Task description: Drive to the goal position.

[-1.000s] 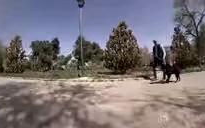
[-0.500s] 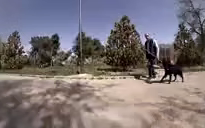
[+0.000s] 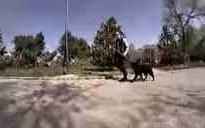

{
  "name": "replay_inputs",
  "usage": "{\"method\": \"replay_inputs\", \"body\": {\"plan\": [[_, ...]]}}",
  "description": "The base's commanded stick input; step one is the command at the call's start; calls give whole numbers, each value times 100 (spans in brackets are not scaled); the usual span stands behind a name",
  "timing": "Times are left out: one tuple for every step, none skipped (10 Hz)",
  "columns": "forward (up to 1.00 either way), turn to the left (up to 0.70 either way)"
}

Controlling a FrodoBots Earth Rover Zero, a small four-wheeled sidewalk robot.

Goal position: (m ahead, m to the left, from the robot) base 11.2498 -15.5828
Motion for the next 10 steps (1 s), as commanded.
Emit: {"method": "replay_inputs", "body": {"plan": [[0, 0], [0, 0], [0, 0], [0, 0], [-35, 0], [-56, 0], [-21, 0], [0, 0], [0, 0], [0, 0]]}}
